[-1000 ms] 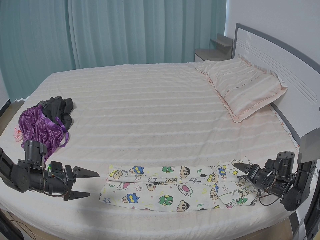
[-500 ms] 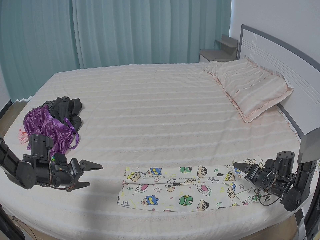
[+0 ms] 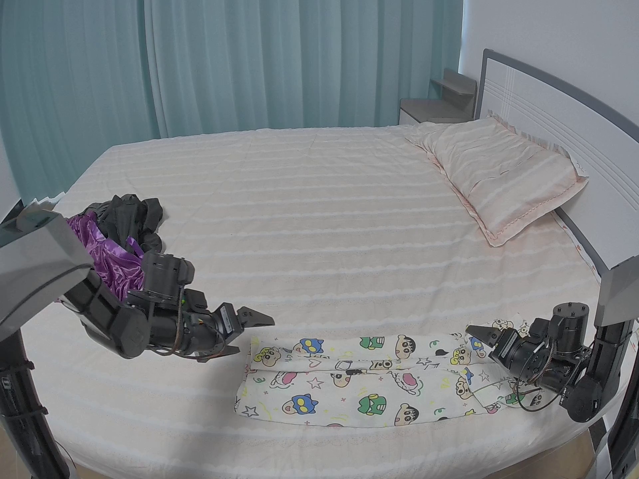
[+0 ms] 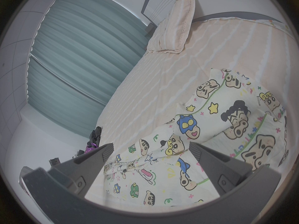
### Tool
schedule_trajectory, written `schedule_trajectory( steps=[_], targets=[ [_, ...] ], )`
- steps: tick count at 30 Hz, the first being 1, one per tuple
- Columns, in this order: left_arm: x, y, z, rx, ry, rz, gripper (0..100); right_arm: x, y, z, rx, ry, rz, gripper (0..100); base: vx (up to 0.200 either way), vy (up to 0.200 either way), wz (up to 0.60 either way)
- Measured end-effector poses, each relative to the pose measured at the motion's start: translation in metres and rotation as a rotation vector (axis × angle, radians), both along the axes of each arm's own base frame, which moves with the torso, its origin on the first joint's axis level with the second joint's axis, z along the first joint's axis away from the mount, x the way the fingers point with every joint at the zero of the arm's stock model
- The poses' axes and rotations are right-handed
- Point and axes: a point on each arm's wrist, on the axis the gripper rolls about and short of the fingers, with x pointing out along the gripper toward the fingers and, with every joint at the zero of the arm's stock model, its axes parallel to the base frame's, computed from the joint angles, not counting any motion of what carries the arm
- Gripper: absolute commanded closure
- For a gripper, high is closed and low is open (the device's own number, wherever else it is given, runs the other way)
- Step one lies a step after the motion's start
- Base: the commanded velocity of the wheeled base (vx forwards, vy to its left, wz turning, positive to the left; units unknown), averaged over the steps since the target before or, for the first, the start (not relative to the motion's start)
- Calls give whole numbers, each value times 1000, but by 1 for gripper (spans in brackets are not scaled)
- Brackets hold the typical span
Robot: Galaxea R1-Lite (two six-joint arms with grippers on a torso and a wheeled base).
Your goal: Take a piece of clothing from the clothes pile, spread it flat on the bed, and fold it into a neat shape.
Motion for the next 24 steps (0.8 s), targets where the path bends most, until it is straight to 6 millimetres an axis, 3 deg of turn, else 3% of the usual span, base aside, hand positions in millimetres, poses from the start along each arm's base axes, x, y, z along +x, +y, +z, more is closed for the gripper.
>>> schedule_trajectory(
  steps=[8,24],
  targets=[
    [19,-25,-19,24,-54,-21,0,-1,0,0,-2,1,2,0,0,0,0],
    [28,-33,-39,91,-84,-49,0,0,0,0,-1,2,1,0,0,0,0]
  ],
)
